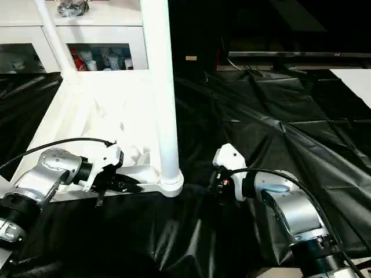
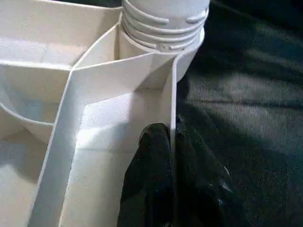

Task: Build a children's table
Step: Rotate table base, then rotate leg to tighten

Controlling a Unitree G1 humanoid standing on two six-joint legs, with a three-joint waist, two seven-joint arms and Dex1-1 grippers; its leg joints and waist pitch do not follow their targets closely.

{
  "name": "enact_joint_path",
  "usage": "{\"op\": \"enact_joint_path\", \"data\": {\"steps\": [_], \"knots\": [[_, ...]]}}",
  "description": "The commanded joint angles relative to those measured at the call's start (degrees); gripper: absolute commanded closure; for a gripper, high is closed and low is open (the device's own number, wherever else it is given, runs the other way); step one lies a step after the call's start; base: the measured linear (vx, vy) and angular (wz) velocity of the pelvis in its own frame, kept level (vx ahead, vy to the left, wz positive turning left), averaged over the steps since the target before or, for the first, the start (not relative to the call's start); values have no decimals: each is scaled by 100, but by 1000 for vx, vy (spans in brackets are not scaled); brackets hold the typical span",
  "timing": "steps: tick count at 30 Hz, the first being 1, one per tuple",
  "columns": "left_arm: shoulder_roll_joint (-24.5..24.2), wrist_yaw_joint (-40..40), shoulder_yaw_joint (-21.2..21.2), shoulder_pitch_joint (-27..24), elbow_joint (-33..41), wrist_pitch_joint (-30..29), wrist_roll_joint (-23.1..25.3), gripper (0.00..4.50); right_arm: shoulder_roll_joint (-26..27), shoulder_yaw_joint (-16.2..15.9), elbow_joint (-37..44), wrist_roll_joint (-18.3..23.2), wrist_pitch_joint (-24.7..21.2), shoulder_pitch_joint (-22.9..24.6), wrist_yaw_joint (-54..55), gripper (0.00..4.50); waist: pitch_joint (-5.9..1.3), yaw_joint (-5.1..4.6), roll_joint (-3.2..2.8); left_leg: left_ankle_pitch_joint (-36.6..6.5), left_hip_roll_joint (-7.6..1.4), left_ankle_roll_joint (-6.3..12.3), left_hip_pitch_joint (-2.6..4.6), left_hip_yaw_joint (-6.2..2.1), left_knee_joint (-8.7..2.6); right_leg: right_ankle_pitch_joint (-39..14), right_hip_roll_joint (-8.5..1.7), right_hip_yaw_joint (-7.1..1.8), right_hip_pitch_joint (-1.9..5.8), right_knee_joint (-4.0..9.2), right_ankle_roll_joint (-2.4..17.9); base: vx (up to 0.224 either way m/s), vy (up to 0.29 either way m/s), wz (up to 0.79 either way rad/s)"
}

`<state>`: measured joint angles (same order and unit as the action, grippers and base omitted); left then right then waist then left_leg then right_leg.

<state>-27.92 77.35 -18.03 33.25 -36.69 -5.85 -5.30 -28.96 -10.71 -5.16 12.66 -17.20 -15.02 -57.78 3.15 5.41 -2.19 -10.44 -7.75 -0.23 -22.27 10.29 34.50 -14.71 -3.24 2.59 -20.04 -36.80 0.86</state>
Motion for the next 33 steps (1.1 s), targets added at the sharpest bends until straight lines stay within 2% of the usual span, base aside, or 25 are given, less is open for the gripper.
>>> {"op": "enact_joint_path", "data": {"steps": [1, 4, 5, 7, 8, 9, 13, 20, 24, 28, 30, 33], "knots": [[111, -5, 245, -82, 228, -231, -366, 450, -4, 9, -100, -11, -23, -28, 27, 53, -316, 13, 8, -1422, -638, 91, 155, -276, -474, -617, -713, -339, 87, 513, 1539, 0, 0, 0], [180, -170, 225, -197, 371, -293, -306, 450, 44, 66, -156, 32, -64, -48, 80, 43, -319, -1, -1, -1328, -638, 154, 142, -276, -475, -437, -705, -331, 94, 504, 1556, 0, 0, 0], [299, -345, 215, -332, 536, -378, -312, 450, 103, 94, -233, 1, -7, -69, 186, 34, -328, 1, 14, -1253, -632, 199, 142, -267, -460, -360, -711, -332, 102, 502, 1557, 0, 0, 0], [481, -633, 191, -514, 729, -484, -279, 450, 182, 106, -301, -42, 55, -84, 302, 22, -337, -9, -7, -1117, -631, 264, 129, -265, -446, -218, -709, -323, 109, 489, 1573, 0, 0, 0], [481, -633, 191, -514, 729, -484, -279, 450, 182, 106, -301, -42, 55, -84, 302, 3, -345, -12, -2, -1062, -644, 288, 127, -270, -448, -132, -714, -317, 119, 482, 1575, 0, 0, 0], [565, -817, 149, -593, 774, -424, -169, 450, 247, 95, -346, -145, 193, -90, 447, 1, -337, -14, 10, -1016, -624, 366, 119, -260, -440, -133, -696, -310, 115, 495, 1554, 0, 0, 0], [734, -1012, 169, -665, 854, -377, -126, 450, 265, 95, -380, -217, 292, -86, 543, 1, -356, -7, -19, -952, -632, 434, 129, -254, -424, -159, -689, -311, 105, 507, 1461, 0, 0, 0], [779, -1090, 153, -649, 879, -401, -27, 450, 251, 93, -383, -228, 349, -65, 584, 1, -344, -16, -31, -1128, -632, 374, 133, -257, -451, -439, -688, -316, 94, 531, 1368, 0, 0, 0], [749, -1224, 88, -617, 770, -215, 192, 450, 271, 113, -443, -263, 421, -83, 645, 1, -340, -22, -32, -1167, -629, 340, 133, -255, -454, -455, -691, -323, 89, 546, 1346, 0, 0, 0], [756, -1155, 119, -617, 765, -302, 118, 450, 314, 101, -462, -297, 425, -109, 707, 1, -337, -25, -32, -1191, -627, 331, 131, -254, -459, -494, -687, -324, 88, 547, 1341, 0, 0, 0], [748, -1145, 137, -632, 777, -336, 94, 450, 389, 103, -504, -307, 422, -142, 802, 1, -338, -37, -9, -1191, -631, 322, 135, -256, -466, -491, -686, -322, 82, 544, 1355, 0, 0, 0], [728, -1032, 129, -671, 843, -402, 53, 450, 505, 52, -702, -365, 461, -261, 932, 1, -338, -49, -24, -1188, -622, 313, 133, -252, -465, -531, -682, -319, 74, 544, 1371, 0, 0, 0]]}}
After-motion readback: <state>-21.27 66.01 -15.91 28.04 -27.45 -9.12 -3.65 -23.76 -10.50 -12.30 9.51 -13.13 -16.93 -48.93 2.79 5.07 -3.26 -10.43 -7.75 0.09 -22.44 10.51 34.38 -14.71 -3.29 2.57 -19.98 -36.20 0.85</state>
